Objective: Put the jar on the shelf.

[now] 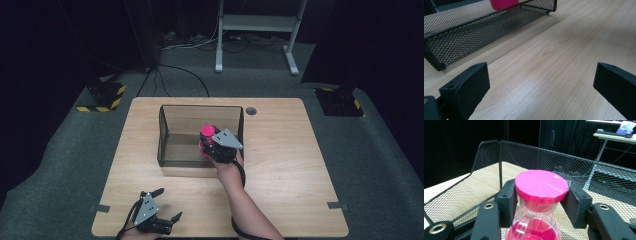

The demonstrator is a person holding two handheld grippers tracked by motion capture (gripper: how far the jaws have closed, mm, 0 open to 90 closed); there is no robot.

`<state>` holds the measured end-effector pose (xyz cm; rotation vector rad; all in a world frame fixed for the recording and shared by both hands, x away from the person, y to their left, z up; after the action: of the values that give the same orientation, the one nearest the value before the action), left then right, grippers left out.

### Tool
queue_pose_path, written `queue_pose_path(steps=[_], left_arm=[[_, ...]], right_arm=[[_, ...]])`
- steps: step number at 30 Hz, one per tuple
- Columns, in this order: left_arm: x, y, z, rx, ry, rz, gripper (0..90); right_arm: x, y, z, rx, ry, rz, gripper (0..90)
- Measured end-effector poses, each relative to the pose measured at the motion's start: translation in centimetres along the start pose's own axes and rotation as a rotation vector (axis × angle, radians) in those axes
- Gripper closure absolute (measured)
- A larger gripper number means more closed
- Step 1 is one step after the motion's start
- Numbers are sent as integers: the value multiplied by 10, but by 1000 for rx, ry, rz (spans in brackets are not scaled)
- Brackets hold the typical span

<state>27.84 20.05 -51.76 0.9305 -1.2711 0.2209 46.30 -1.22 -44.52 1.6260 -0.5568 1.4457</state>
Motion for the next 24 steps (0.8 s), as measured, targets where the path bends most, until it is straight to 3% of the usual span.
queue_pose_path(steps=[24], left_arm=[[0, 1, -1, -8, 10, 3, 10]], right_arm=[[-18, -11, -6, -10, -9, -70, 487]])
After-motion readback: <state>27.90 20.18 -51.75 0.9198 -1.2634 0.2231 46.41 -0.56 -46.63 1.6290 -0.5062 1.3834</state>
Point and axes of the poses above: each handheld gripper's, and its own axes: y roughly backward along the jaws, x roughly out of its top, z roughly to its right, the point moved 3 cm from there along -y, roughly forward along the jaws, and after that the axes turned 1 degree about -z, right-handed, at the moved point
